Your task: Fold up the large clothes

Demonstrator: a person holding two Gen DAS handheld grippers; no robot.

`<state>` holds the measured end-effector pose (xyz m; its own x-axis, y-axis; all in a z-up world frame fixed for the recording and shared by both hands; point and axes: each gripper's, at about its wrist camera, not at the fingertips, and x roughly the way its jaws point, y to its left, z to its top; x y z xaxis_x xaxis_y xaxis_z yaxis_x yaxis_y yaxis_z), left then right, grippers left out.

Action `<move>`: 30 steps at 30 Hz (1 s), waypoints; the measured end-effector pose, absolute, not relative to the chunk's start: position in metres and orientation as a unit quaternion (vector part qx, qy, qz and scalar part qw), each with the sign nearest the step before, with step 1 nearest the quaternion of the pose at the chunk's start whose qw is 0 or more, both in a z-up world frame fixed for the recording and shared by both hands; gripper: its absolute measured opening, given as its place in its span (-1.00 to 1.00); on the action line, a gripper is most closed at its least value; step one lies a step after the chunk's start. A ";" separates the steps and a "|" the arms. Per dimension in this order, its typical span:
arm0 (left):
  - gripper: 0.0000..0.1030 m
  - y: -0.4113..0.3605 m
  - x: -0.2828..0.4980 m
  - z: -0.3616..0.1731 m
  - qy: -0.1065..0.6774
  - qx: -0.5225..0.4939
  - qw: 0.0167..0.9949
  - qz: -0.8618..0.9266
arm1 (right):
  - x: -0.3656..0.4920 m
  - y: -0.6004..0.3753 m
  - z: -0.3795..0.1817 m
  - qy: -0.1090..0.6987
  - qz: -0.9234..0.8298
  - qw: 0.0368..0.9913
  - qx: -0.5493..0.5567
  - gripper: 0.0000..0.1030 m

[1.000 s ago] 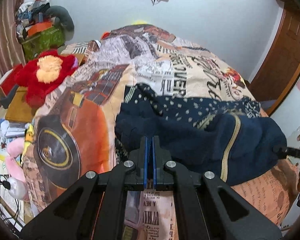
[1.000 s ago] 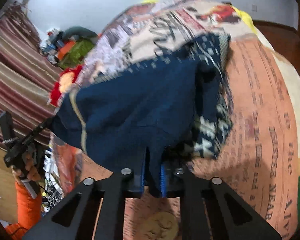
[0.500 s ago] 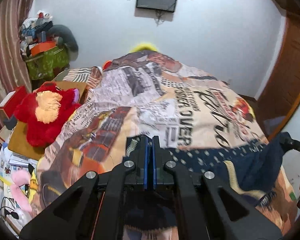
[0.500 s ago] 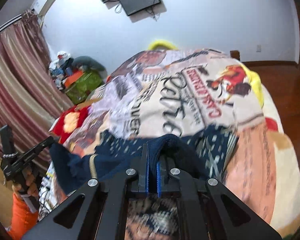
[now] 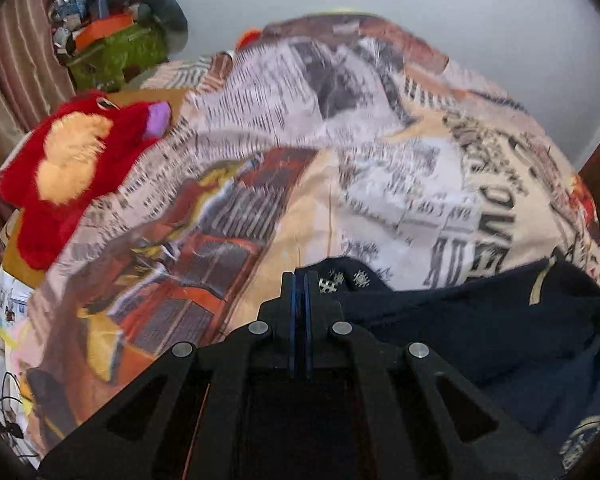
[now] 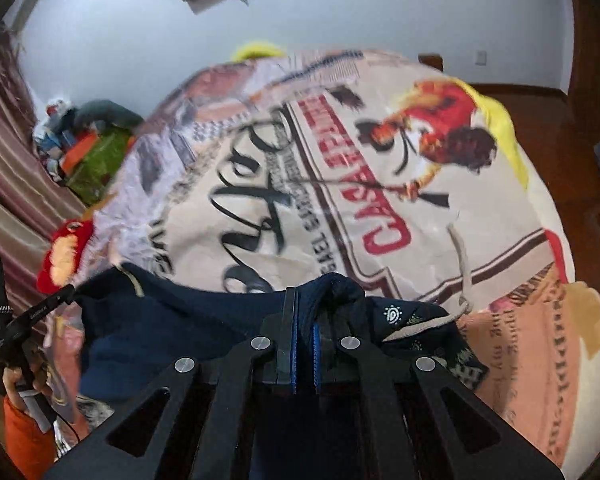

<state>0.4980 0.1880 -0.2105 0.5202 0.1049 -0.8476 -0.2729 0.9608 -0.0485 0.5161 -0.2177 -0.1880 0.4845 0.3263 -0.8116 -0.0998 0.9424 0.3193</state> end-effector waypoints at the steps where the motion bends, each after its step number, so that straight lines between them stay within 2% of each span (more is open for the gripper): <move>1: -0.94 0.189 0.499 -0.215 0.482 -0.086 0.865 0.109 | 0.518 -0.219 -0.192 0.496 0.125 0.851 0.117 -0.94; 5: -0.95 0.196 0.499 -0.224 0.497 -0.060 0.853 0.147 | 0.519 -0.222 -0.190 0.503 0.139 0.845 0.116 -0.93; 8: -0.95 0.210 0.488 -0.218 0.499 -0.080 0.851 0.142 | 0.517 -0.225 -0.182 0.515 0.149 0.837 0.112 -0.93; 18: -0.91 0.200 0.439 -0.145 0.452 -0.026 0.885 0.111 | 0.480 -0.235 -0.122 0.474 0.120 0.871 0.039 -0.92; 23: -0.75 0.171 0.419 -0.121 0.438 -0.021 0.897 0.063 | 0.455 -0.222 -0.095 0.446 0.146 0.883 0.021 -0.92; 28: -0.34 0.132 0.405 -0.117 0.436 -0.016 0.900 0.001 | 0.430 -0.184 -0.084 0.428 0.192 0.883 -0.013 -0.92; 30: -0.27 0.118 0.401 -0.122 0.439 -0.012 0.898 -0.018 | 0.423 -0.168 -0.086 0.426 0.209 0.880 -0.027 -0.92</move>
<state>0.4012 0.1175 -0.1216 0.6146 -0.0431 -0.7876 0.0228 0.9991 -0.0369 0.4234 -0.1680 -0.0860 0.5501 0.3440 -0.7610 -0.3905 0.9114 0.1297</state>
